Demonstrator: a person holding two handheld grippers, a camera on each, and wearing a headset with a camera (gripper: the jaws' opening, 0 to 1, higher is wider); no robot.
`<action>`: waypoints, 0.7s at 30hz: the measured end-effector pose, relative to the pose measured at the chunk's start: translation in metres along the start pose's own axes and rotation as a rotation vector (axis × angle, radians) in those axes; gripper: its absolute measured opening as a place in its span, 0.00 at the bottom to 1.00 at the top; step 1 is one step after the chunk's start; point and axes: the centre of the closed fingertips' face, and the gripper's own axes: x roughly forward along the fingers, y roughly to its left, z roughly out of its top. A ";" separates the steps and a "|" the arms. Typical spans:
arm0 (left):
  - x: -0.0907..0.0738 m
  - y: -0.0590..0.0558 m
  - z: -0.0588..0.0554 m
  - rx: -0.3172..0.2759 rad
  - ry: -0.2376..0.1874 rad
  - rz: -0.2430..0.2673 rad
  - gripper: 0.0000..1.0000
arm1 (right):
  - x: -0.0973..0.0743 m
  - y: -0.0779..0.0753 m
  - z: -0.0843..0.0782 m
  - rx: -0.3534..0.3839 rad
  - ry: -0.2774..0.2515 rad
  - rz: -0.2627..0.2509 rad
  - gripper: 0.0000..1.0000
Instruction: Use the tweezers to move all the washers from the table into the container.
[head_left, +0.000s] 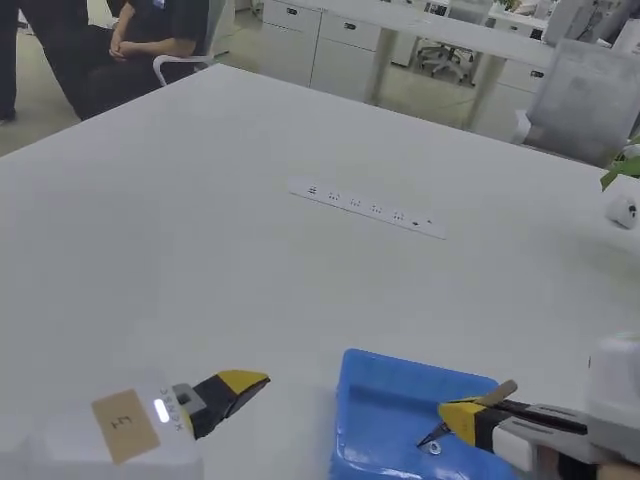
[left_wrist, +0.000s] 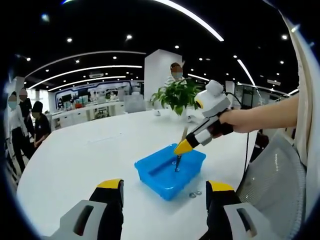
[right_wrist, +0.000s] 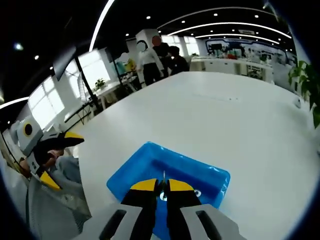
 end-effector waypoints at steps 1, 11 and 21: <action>0.000 0.000 0.000 0.002 0.001 0.000 0.67 | 0.002 0.000 0.000 -0.009 0.007 0.001 0.03; 0.000 0.002 -0.001 -0.001 0.001 0.004 0.66 | 0.011 -0.002 -0.003 -0.044 0.045 0.007 0.03; 0.000 0.002 -0.001 0.001 0.000 0.008 0.67 | 0.015 -0.001 -0.005 -0.084 0.052 0.014 0.03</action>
